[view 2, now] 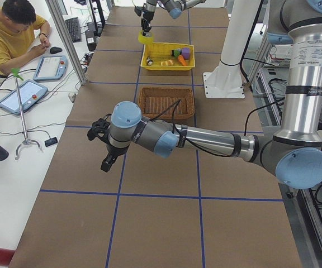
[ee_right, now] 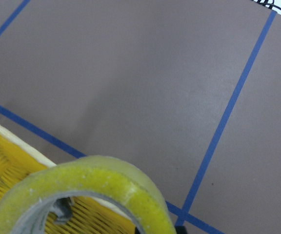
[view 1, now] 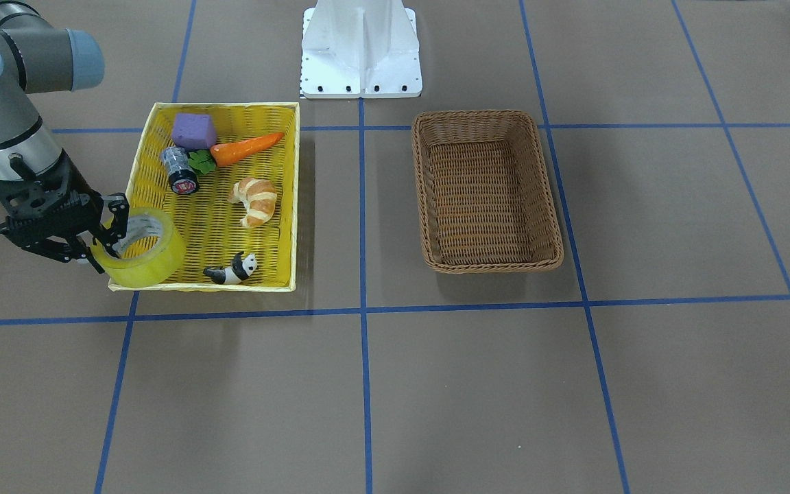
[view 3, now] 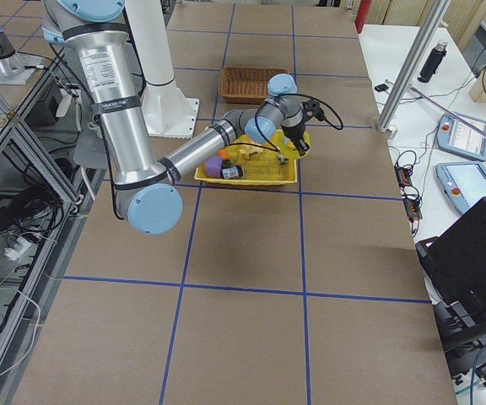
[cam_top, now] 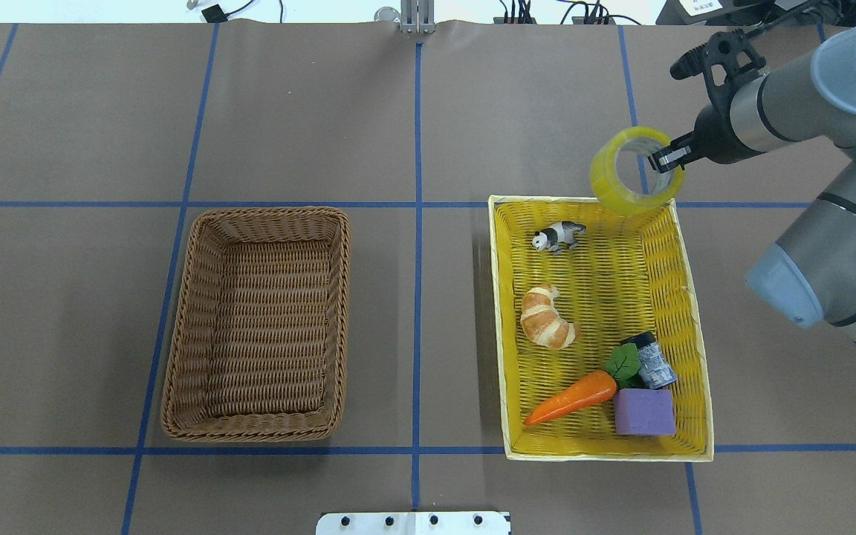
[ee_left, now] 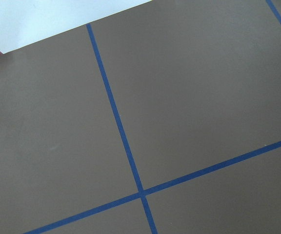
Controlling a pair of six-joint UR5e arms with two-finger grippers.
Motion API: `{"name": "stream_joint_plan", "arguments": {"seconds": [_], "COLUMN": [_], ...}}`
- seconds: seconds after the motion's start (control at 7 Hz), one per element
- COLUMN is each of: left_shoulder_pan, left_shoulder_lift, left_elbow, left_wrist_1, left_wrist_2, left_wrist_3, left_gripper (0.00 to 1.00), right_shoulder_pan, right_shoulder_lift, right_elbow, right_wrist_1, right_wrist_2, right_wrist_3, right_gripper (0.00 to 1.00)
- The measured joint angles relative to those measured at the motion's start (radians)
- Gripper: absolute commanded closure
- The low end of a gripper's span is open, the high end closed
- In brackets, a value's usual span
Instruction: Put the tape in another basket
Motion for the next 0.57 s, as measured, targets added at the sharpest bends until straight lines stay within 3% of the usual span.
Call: {"name": "stream_joint_plan", "arguments": {"seconds": [0.29,0.57], "left_shoulder_pan": [0.079,0.220], "left_shoulder_lift": [-0.021,-0.091], "left_elbow": [-0.008,-0.009], "left_wrist_1": [-0.146,-0.413], "left_wrist_2": [-0.096,-0.117], "left_wrist_3": [-0.108,-0.501], "left_gripper": [0.01,0.01], "right_shoulder_pan": [-0.052,-0.114], "right_shoulder_lift": [0.081,0.147], "right_elbow": [0.001,0.001], "right_wrist_1": [0.002,0.002], "right_wrist_2": [-0.033,-0.102], "right_wrist_3": [0.141,0.252], "right_gripper": [1.00,1.00]}}
